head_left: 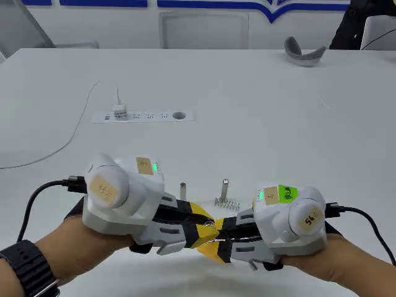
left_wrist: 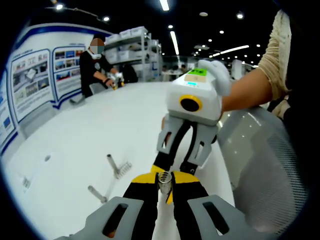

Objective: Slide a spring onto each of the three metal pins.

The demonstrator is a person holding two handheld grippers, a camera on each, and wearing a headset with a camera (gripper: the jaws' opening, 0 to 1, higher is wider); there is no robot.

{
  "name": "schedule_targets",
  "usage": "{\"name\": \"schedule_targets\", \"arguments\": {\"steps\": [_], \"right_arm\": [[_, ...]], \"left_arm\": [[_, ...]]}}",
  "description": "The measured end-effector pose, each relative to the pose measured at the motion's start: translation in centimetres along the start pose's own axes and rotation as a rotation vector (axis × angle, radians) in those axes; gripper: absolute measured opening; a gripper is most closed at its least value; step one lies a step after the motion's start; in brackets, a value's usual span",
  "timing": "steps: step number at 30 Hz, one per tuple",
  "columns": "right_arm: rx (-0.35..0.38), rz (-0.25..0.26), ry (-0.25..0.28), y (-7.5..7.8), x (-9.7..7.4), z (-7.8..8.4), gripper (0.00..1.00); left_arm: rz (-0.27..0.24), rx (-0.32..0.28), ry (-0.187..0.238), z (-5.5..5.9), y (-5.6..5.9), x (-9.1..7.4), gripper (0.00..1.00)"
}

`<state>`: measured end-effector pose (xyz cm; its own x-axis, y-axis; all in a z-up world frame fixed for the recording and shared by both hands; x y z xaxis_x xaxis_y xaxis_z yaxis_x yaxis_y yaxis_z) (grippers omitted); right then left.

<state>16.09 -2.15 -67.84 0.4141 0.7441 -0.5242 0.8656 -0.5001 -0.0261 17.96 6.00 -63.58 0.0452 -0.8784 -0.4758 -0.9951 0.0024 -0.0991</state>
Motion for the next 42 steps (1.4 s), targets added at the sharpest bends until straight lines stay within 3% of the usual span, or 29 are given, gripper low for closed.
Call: {"name": "schedule_targets", "arguments": {"steps": [6,16,27,42], "right_arm": [[0.022,0.018,-0.007,0.3,-0.3,0.2,0.23],[0.065,0.049,0.004,1.0,-1.6,0.5,0.33],[0.100,0.095,0.019,2.2,-3.3,1.1,0.44],[0.162,0.166,0.019,3.9,-5.4,2.5,0.60]], "left_arm": [[-0.012,-0.003,-0.009,0.2,-0.4,-0.3,0.09],[-0.059,-0.024,-0.030,0.6,-2.0,-1.1,0.09],[-0.146,-0.064,-0.070,1.4,-4.6,-1.9,0.09],[-0.175,-0.085,-0.097,1.4,-5.9,-2.1,0.09]]}}
Point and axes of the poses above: the centre of the closed fingertips' face, and the gripper's own axes: x roughly forward along the fingers, y roughly to its right, z roughly out of its underside, the point moved 7 cm from there along -x, roughly backward along the fingers, and after that the axes turned 6 degrees about x, right-handed, at the moved point
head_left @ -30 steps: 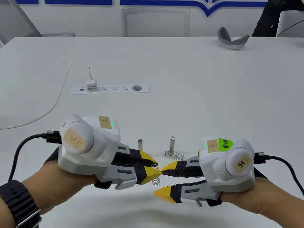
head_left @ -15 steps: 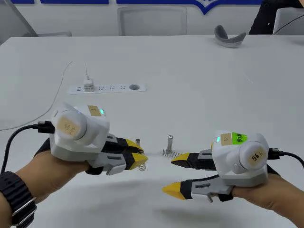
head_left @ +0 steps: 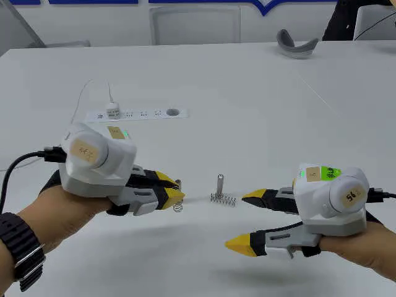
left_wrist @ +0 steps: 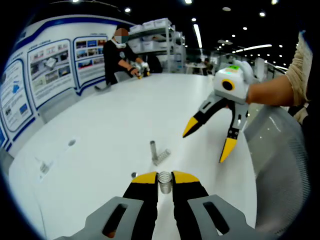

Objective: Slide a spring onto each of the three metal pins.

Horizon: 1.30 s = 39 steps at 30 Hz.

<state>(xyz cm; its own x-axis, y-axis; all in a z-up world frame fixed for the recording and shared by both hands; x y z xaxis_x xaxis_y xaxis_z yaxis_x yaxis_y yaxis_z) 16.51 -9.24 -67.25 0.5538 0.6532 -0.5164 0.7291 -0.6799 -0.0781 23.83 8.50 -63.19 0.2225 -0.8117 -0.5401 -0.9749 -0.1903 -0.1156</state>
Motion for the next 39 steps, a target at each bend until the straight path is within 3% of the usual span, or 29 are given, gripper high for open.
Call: {"name": "schedule_targets", "arguments": {"steps": [13,39], "right_arm": [[0.052,0.079,0.016,1.7,-1.2,0.7,0.71],[0.077,0.095,0.028,2.1,-1.4,1.1,0.75]], "left_arm": [[-0.020,-0.007,-0.013,-0.6,-0.9,-0.2,0.09],[-0.070,-0.028,-0.028,-2.8,-4.3,0.6,0.09]]}}
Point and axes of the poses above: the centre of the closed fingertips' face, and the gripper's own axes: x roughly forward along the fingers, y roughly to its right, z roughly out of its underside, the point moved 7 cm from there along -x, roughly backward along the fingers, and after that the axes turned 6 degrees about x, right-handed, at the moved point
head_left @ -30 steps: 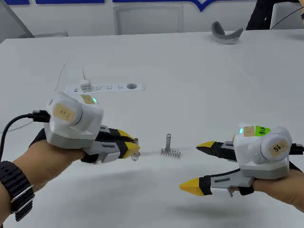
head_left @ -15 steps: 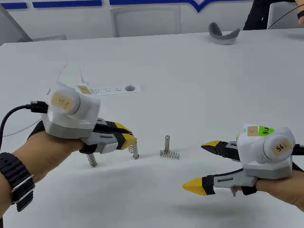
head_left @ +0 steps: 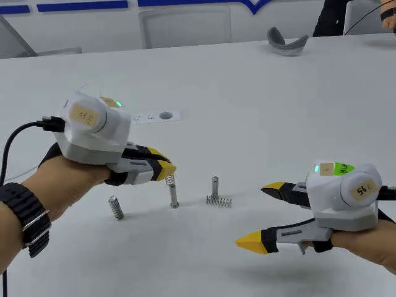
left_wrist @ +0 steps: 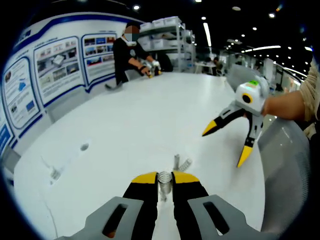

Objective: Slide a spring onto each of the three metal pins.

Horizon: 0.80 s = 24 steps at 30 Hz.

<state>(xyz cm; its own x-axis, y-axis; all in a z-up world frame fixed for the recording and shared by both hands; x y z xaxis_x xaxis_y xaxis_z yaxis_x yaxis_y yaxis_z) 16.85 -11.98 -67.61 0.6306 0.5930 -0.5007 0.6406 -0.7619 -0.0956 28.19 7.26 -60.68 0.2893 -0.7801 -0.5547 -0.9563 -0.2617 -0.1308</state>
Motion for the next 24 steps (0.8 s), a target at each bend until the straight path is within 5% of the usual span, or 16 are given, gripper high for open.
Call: {"name": "schedule_targets", "arguments": {"steps": [24], "right_arm": [[0.007,-0.008,-0.001,0.0,0.2,0.1,0.75]], "left_arm": [[0.007,-0.004,-0.045,1.1,-0.4,1.4,0.09]]}}
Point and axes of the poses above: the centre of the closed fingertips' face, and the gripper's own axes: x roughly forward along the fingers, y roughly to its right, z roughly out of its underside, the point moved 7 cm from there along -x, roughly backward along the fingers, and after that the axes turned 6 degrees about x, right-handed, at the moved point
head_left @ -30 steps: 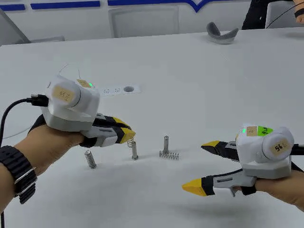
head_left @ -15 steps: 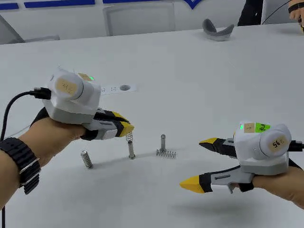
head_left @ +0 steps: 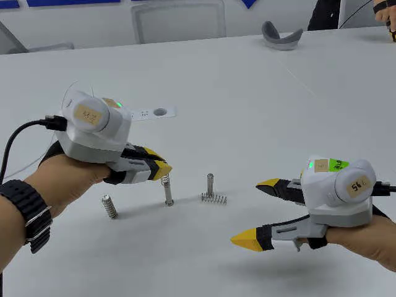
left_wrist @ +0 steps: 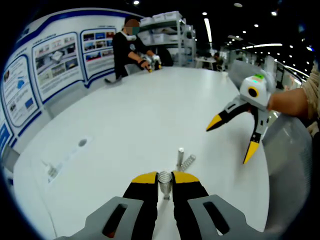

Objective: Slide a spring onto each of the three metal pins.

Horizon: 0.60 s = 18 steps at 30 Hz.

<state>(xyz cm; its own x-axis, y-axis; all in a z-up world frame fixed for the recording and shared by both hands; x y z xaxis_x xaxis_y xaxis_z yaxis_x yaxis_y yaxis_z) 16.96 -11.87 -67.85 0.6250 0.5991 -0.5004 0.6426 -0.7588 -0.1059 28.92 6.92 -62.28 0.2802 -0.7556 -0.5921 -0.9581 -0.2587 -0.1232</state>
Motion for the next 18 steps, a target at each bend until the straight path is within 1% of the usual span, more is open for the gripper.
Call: {"name": "schedule_targets", "arguments": {"steps": [10,14,18], "right_arm": [[0.003,-0.003,-0.003,-0.05,0.05,0.08,0.75],[0.002,-0.004,-0.004,-0.07,0.08,0.12,0.75],[0.002,-0.006,-0.006,-0.11,0.11,0.15,0.75]], "left_arm": [[0.003,-0.001,-0.003,0.16,0.00,0.32,0.09],[0.002,-0.007,-0.006,0.42,-0.02,0.51,0.09],[0.003,-0.006,-0.010,0.71,0.23,0.86,0.09]]}}
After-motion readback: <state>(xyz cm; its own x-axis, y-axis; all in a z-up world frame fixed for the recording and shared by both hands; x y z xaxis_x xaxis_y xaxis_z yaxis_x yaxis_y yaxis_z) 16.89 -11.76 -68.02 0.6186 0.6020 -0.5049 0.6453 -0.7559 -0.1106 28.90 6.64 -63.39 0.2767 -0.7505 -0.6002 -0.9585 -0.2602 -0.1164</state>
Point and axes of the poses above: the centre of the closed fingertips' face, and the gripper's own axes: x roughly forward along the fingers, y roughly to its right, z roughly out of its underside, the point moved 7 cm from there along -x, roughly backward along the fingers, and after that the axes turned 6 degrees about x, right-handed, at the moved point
